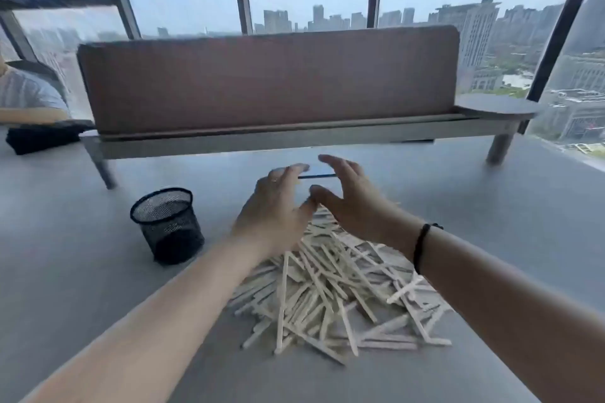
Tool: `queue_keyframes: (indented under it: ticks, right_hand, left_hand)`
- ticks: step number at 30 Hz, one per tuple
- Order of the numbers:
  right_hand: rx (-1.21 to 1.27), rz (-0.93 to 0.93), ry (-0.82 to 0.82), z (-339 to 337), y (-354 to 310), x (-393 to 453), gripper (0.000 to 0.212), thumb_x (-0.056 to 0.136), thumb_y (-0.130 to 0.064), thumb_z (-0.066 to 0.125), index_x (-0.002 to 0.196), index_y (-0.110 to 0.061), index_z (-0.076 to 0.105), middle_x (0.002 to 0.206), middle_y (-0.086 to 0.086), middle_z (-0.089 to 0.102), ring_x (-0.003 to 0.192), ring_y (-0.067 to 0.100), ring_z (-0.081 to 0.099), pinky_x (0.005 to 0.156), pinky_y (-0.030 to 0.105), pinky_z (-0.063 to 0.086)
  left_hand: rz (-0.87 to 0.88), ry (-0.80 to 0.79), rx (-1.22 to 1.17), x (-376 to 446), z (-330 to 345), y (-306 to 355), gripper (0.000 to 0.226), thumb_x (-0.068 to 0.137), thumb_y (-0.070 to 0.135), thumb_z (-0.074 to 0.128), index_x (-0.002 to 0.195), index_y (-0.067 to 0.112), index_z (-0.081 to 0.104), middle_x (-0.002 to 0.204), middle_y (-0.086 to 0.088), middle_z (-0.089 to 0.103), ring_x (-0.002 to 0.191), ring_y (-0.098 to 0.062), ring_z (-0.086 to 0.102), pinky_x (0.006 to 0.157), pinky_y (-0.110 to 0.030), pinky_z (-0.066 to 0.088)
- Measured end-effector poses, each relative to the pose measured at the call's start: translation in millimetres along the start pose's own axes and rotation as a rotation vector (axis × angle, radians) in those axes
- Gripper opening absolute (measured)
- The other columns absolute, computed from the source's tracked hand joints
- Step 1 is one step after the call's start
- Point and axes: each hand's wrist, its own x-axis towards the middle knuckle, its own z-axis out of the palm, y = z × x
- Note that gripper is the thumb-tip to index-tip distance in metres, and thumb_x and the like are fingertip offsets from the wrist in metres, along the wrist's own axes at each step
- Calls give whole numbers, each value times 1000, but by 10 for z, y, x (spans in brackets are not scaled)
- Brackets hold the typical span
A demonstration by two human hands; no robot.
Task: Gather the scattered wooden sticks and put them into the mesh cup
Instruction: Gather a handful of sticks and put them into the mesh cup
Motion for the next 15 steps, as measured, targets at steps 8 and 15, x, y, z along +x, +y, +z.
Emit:
queue_keyframes:
  ticks: [8,15]
  right_hand:
    - [-383,124,-152,155,372,-1011,73,86,-70,50,149,-39,28,155,-1,31,138,27,40,111,43,36]
    - [-485,87,-110,229,354,-1055,75,83,-81,41,146,-40,34,152,-5,39,133,22,46,99,36,39]
  left_hand:
    - [-114,-169,194,-999,74,-266,68,87,71,45,144,33,42,146,3,49,136,-22,41,109,-36,36]
    - [-134,-188,236,-1007,268,-317,66,89,70,44,144,33,39,150,5,45,139,-21,40,113,-38,34]
